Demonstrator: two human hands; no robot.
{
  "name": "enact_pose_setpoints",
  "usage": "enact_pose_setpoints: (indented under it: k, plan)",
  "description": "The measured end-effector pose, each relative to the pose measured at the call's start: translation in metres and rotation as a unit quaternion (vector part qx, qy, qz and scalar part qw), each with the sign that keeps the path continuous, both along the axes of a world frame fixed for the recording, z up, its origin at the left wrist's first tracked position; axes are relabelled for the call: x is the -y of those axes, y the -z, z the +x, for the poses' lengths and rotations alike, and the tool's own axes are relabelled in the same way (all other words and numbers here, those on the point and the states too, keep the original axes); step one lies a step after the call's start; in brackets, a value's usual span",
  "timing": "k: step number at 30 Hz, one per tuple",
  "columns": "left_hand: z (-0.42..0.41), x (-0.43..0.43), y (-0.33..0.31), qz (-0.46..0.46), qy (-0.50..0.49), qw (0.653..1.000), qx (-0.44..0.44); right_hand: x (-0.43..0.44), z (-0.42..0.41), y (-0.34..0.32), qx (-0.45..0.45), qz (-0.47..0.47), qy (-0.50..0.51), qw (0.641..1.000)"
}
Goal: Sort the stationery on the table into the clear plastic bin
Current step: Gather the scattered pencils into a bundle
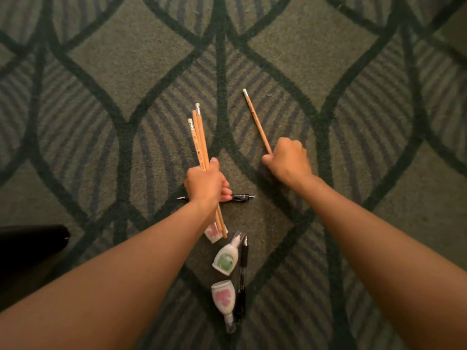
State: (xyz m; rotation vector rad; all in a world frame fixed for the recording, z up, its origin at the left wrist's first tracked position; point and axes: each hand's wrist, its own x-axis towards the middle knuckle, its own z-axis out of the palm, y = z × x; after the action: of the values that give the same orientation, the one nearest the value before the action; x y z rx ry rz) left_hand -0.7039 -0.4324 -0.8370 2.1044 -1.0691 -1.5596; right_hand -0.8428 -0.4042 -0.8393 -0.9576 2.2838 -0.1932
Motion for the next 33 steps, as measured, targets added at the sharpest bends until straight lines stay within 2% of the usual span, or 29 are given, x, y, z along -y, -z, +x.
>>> enact_pose_setpoints:
  k: [3,5,7,9,10,13,16,19,25,28,31,33]
  plan:
    - [-0.002,0.001,-0.001,0.009,-0.039,0.999,-0.033,-0.011,0.019,-0.001,0.175,-0.059,-0.002,0.983]
    - [-0.002,0.001,-0.002,0.004,-0.075,0.995,-0.067,-0.023,0.034,-0.002,0.282,-0.028,-0.086,0.955]
    - [0.000,-0.001,-0.003,-0.014,-0.055,0.995,-0.084,-0.034,0.047,-0.005,0.333,0.023,-0.154,0.930]
    - [0.004,-0.006,-0.003,-0.034,-0.008,0.997,-0.074,-0.040,0.055,-0.004,0.339,0.022,-0.157,0.927]
    - [0.007,-0.008,-0.002,-0.048,0.009,0.998,-0.050,-0.043,0.057,-0.002,0.324,0.007,-0.131,0.937]
    - [0.018,-0.007,0.002,-0.109,0.052,0.990,0.075,-0.051,0.059,0.004,0.217,-0.009,-0.038,0.975]
    - [0.029,-0.005,-0.005,-0.146,0.140,0.966,0.158,-0.063,0.060,-0.002,0.142,0.107,-0.101,0.979]
    - [0.040,-0.007,-0.010,-0.174,0.254,0.933,0.188,-0.077,0.073,-0.010,0.170,0.190,-0.142,0.956]
    - [0.050,-0.011,-0.004,-0.136,0.454,0.860,0.186,-0.089,0.096,-0.013,0.121,0.174,-0.089,0.973]
    - [0.052,-0.013,-0.002,-0.133,0.509,0.821,0.221,-0.086,0.096,-0.013,0.137,0.160,-0.045,0.977]
    - [0.051,-0.016,-0.006,-0.162,0.540,0.787,0.250,-0.078,0.083,-0.005,0.223,0.114,0.025,0.968]
    - [0.048,-0.018,-0.010,-0.185,0.537,0.780,0.263,-0.069,0.072,-0.001,0.279,0.071,0.116,0.951]
